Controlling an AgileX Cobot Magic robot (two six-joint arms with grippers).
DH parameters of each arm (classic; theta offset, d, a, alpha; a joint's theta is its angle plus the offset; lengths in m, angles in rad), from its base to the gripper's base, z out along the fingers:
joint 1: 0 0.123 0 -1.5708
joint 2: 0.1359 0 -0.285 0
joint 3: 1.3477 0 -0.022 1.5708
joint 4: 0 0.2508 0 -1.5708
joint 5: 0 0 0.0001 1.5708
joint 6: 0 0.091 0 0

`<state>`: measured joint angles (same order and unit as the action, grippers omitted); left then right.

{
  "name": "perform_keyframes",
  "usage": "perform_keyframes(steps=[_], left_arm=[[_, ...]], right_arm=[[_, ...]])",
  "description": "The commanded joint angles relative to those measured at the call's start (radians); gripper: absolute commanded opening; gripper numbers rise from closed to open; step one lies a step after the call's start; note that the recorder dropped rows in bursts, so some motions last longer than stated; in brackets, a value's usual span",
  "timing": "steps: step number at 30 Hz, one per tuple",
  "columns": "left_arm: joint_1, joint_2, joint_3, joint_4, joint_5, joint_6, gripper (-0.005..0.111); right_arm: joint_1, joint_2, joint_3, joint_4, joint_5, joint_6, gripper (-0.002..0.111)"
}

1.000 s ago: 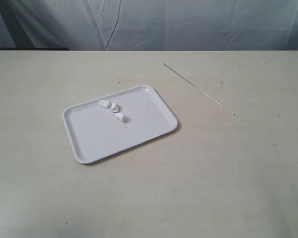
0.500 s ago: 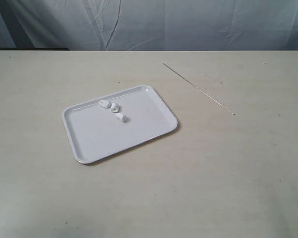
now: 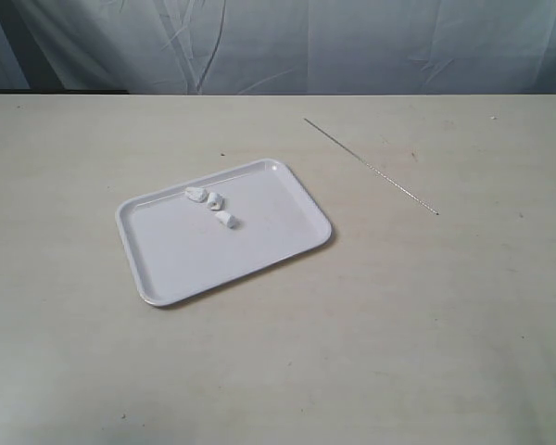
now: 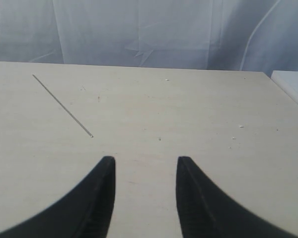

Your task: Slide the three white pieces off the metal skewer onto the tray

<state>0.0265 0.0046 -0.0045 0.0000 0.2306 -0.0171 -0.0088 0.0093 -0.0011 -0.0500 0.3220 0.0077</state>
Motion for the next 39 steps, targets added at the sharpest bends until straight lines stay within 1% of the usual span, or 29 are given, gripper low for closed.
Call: perform_keyframes(steps=[1,19,39], left_arm=[[0.002,-0.005,0.005,-0.006,0.002,-0.002,0.000],[0.002,-0.005,0.005,-0.006,0.002,-0.002,0.000],[0.002,-0.005,0.005,-0.006,0.002,-0.002,0.000]], right_arm=[[-0.006,-0.006,0.001,0.000,-0.005,-0.008,0.039],[-0.006,-0.006,0.001,0.037,-0.003,-0.008,0.039],[-0.006,-0.006,0.001,0.036,-0.006,-0.008,0.039]])
